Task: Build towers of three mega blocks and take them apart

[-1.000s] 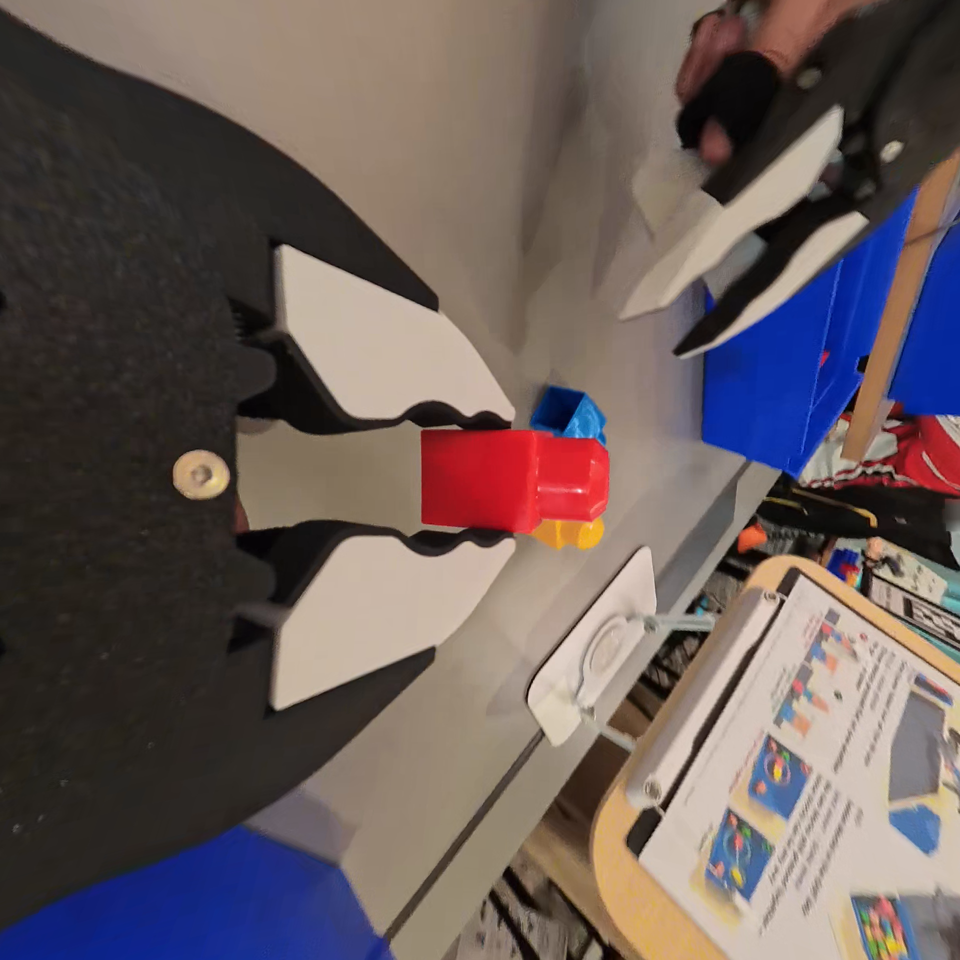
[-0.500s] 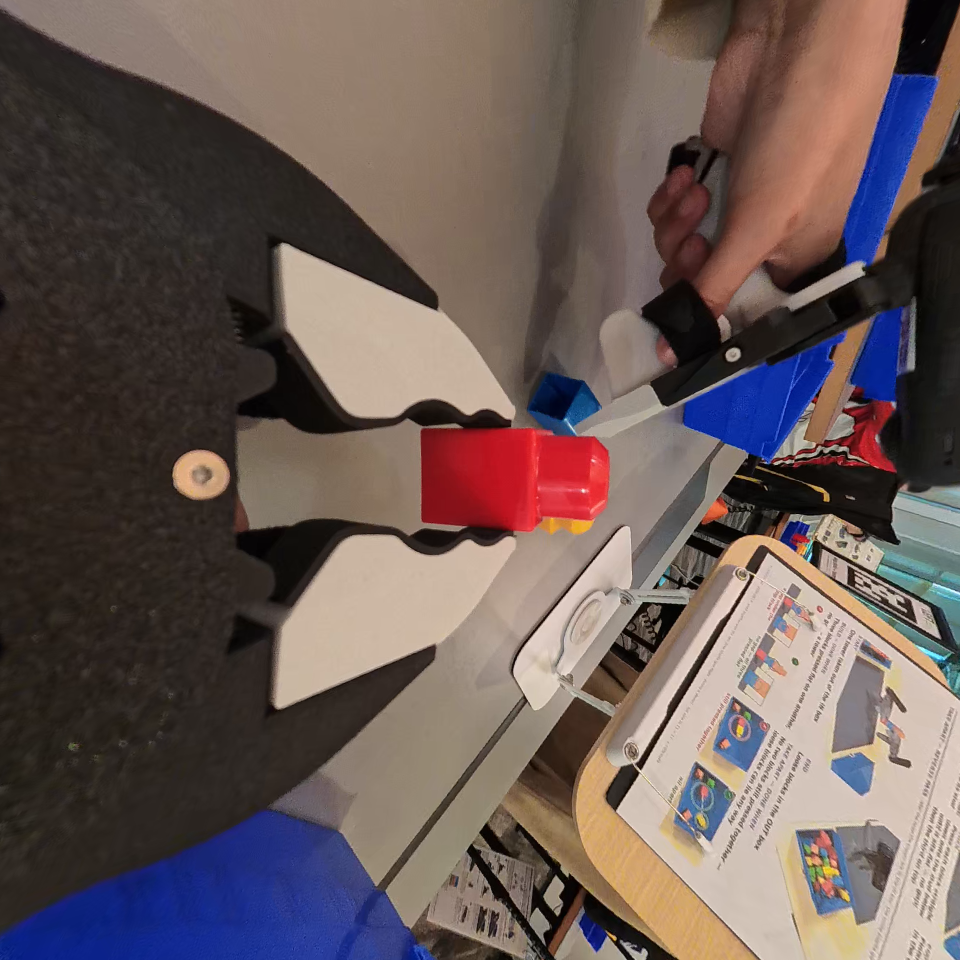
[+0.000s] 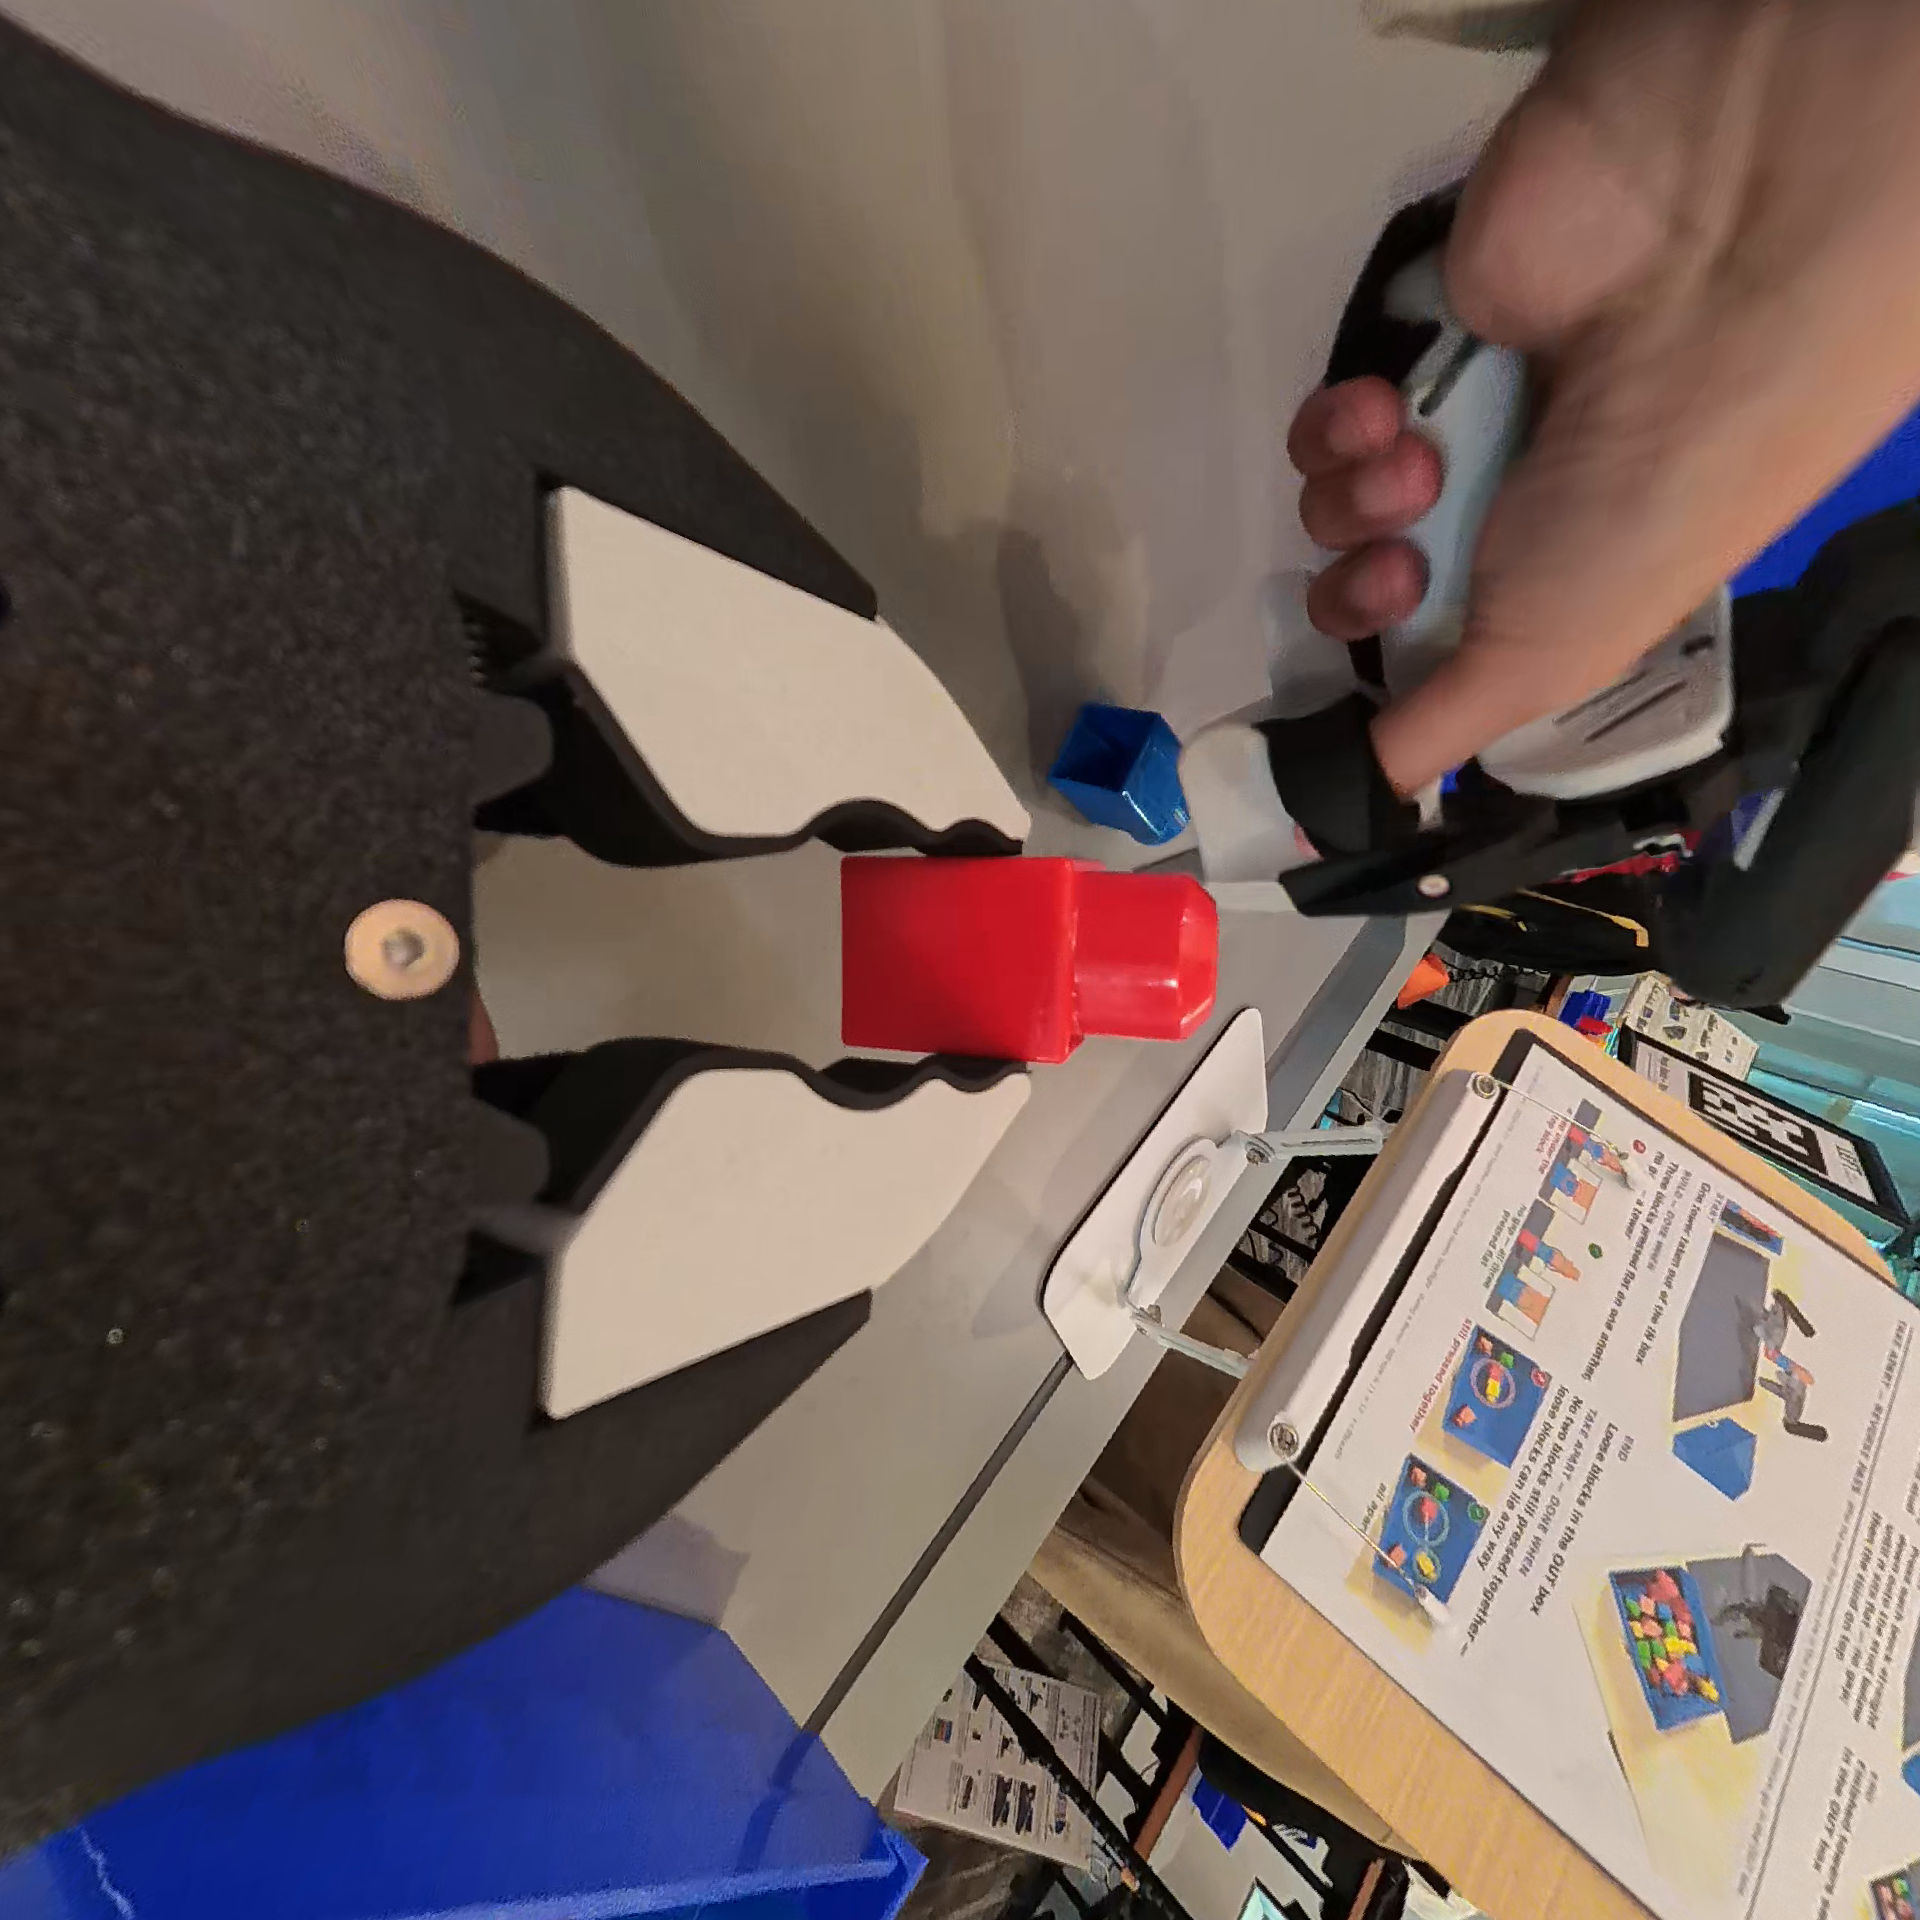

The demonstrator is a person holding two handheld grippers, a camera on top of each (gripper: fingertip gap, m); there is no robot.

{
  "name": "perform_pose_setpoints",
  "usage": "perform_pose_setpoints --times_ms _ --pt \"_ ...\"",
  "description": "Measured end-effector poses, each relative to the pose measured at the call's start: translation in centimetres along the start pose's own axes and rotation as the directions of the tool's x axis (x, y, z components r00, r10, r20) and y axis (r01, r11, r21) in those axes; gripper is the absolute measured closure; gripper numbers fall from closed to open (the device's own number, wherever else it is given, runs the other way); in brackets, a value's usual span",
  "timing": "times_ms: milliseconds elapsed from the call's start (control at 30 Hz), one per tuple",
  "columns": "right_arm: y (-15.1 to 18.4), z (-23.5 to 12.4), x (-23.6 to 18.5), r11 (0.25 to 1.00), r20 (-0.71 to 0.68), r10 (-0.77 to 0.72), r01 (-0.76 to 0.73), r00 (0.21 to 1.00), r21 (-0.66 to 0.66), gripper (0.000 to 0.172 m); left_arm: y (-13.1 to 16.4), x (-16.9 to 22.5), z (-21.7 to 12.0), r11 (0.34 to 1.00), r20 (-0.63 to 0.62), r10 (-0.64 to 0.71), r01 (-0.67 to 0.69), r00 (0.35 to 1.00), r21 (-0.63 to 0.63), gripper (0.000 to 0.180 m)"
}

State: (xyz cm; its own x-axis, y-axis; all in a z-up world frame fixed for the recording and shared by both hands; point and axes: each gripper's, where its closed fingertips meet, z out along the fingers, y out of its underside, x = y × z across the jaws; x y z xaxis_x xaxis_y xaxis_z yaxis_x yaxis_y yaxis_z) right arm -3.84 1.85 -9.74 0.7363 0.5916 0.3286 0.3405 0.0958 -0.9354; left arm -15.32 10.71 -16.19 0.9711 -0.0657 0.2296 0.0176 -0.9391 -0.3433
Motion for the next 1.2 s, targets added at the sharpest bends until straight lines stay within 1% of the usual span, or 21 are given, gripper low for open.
perform_pose_setpoints --times_ms 67,133,200,267,367,433,533,667,733,767,800,900,967,1033,1133,1167,1200 --pt "0.0 0.0 0.0 1.000 -0.008 -0.014 0.014 1.000 -0.003 0.135 -0.1 0.6 0.0 0.997 -0.011 -0.077 0.077 0.997 -0.021 0.112" --pt "0.0 0.0 0.0 1.000 -0.011 -0.017 0.017 1.000 -0.004 0.136 0.1 0.8 0.3 0.991 0.007 -0.122 0.122 0.993 -0.050 0.112" --pt "0.1 0.0 0.1 1.000 -0.013 -0.008 0.008 1.000 -0.003 0.136 0.0 0.3 0.5 0.987 0.062 -0.152 0.155 0.986 -0.049 0.119" --pt "0.1 -0.1 0.2 1.000 -0.012 0.007 -0.007 1.000 -0.003 0.136 -0.1 -0.4 0.6 0.986 0.130 -0.155 0.162 0.979 -0.042 0.117" --pt "0.1 -0.1 0.3 1.000 -0.010 0.021 -0.021 1.000 -0.001 0.136 0.2 -0.1 1.4 0.982 0.159 -0.154 0.169 0.975 -0.085 0.110" --pt "0.1 -0.1 0.3 1.000 -0.006 0.022 -0.022 1.000 0.001 0.136 0.5 -0.2 1.9 0.980 0.192 -0.151 0.172 0.970 -0.101 0.111" --pt "0.1 -0.1 0.1 1.000 0.001 0.017 -0.017 1.000 0.004 0.136 0.6 -0.9 2.4 0.979 0.241 -0.154 0.181 0.958 -0.092 0.113" --pt "0.0 -0.2 0.0 1.000 0.006 0.016 -0.016 1.000 0.007 0.136 0.7 -0.9 2.9 0.974 0.239 -0.184 0.209 0.953 -0.087 0.114" --pt "0.0 -0.2 0.1 1.000 0.004 0.019 -0.019 1.000 0.009 0.136 0.6 -1.0 3.0 0.975 0.253 -0.181 0.206 0.950 -0.078 0.118" --pt "0.0 -0.2 0.1 1.000 0.005 0.022 -0.022 1.000 0.011 0.136 0.7 -1.2 3.0 0.979 0.274 -0.153 0.183 0.949 -0.086 0.136" --pt "0.0 -0.3 0.1 1.000 0.005 0.025 -0.025 1.000 0.011 0.136 0.6 -1.0 3.0 0.984 0.268 -0.124 0.154 0.955 -0.095 0.144" --pt "0.0 -0.3 0.2 0.999 0.004 0.032 -0.032 0.999 0.013 0.135 0.8 -1.0 3.0 0.984 0.268 -0.086 0.124 0.959 -0.129 0.144" --pt "0.1 -0.3 0.3 0.999 0.003 0.035 -0.035 0.999 0.011 0.135 0.8 -1.2 2.9 0.984 0.266 -0.029 0.074 0.964 -0.161 0.144" --pt "0.1 -0.3 0.4 0.999 0.004 0.040 -0.041 0.999 0.013 0.135 0.3 -1.4 2.6 0.987 0.245 0.052 -0.012 0.968 -0.159 0.145" --pt "0.0 -0.4 0.5 0.998 0.008 0.065 -0.065 0.998 0.019 0.135 -0.9 -1.1 1.8 0.975 0.158 0.204 -0.186 0.966 -0.122 0.145" --pt "0.0 -0.5 0.6 0.997 0.010 0.078 -0.078 0.997 0.027 0.135 -1.4 -0.9 1.4 0.964 0.117 0.259 -0.249 0.959 -0.095 0.144" --pt "-0.2 -0.6 0.7 0.995 0.016 0.096 -0.096 0.995 0.036 0.135 -1.8 -0.2 0.9 0.947 0.050 0.319 -0.317 0.946 -0.049 0.144"
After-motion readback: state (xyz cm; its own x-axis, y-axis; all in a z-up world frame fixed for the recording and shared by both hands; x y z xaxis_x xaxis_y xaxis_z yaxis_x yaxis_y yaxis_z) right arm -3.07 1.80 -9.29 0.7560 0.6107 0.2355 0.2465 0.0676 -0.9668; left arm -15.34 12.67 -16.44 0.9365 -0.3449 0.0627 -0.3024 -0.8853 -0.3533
